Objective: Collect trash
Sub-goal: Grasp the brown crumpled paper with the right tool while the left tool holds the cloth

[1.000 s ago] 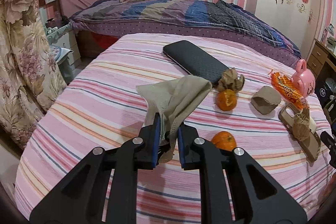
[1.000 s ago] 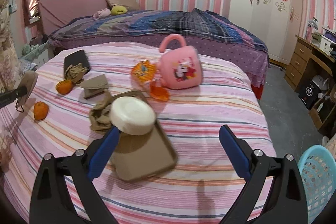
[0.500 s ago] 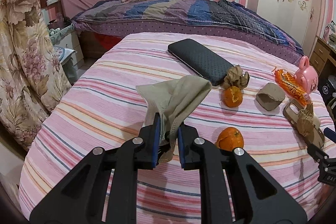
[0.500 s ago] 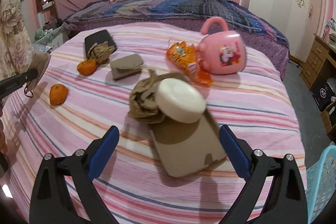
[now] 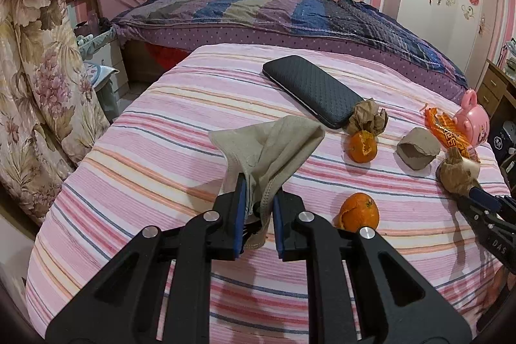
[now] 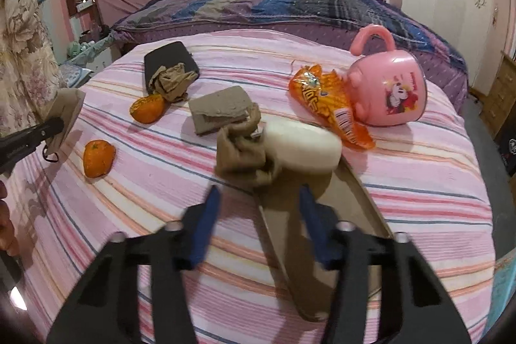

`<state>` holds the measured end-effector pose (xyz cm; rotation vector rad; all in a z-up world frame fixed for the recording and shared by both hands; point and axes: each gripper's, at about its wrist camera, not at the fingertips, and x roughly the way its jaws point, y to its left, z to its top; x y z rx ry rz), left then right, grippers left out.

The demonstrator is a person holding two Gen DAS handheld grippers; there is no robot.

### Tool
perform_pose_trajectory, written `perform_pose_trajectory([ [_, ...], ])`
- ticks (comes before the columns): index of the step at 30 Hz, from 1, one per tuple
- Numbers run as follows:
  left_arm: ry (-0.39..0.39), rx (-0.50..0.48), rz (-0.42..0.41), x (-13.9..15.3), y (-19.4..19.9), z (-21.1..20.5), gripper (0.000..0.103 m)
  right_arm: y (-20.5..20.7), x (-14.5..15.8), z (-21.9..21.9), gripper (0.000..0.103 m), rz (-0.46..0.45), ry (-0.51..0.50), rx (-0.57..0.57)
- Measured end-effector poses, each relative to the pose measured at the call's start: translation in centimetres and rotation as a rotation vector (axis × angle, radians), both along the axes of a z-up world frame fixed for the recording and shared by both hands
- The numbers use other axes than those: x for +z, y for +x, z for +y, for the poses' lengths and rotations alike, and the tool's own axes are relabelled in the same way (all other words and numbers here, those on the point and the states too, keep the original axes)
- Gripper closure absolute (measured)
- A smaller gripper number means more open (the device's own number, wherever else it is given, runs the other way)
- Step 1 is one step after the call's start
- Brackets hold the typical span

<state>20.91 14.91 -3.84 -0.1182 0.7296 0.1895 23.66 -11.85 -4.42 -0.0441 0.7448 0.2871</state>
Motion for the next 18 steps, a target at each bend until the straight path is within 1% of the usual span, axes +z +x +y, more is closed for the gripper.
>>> perform_pose_trajectory([
  [1, -0.004, 0.002, 0.0, 0.0, 0.0, 0.0, 0.089, 0.1, -0.1, 0.0, 0.064, -0.003, 0.003, -0.001],
  [3, -0.009, 0.004, -0.001, 0.1, -0.1, 0.1, 0.089, 0.1, -0.1, 0.1, 0.064, -0.01, 0.015, 0.004],
  [6, -0.007, 0.006, -0.001, 0.1, -0.3, 0.0, 0.089, 0.3, -0.2, 0.6, 0.063, -0.009, 0.002, 0.007],
  [7, -0.008, 0.007, 0.0, 0.1, -0.3, 0.0, 0.089, 0.4, -0.2, 0.7, 0.061, -0.007, 0.001, 0.007],
  [8, -0.011, 0.008, 0.0, 0.1, -0.3, 0.0, 0.089, 0.5, -0.1, 0.8, 0.054, -0.007, 0.001, 0.006],
  [10, -0.019, 0.012, -0.001, 0.1, -0.3, 0.3, 0.089, 0.8, 0.1, 1.0, 0.047, -0.007, 0.011, 0.002],
  [14, -0.032, 0.025, -0.006, 0.3, -0.3, 0.8, 0.089, 1.8, 0.2, 1.5, 0.047, 0.003, 0.049, -0.014],
  [18, -0.015, 0.026, 0.0, 0.2, -0.2, 0.8, 0.089, 3.3, -0.5, 2.3, 0.047, 0.037, 0.065, -0.043],
])
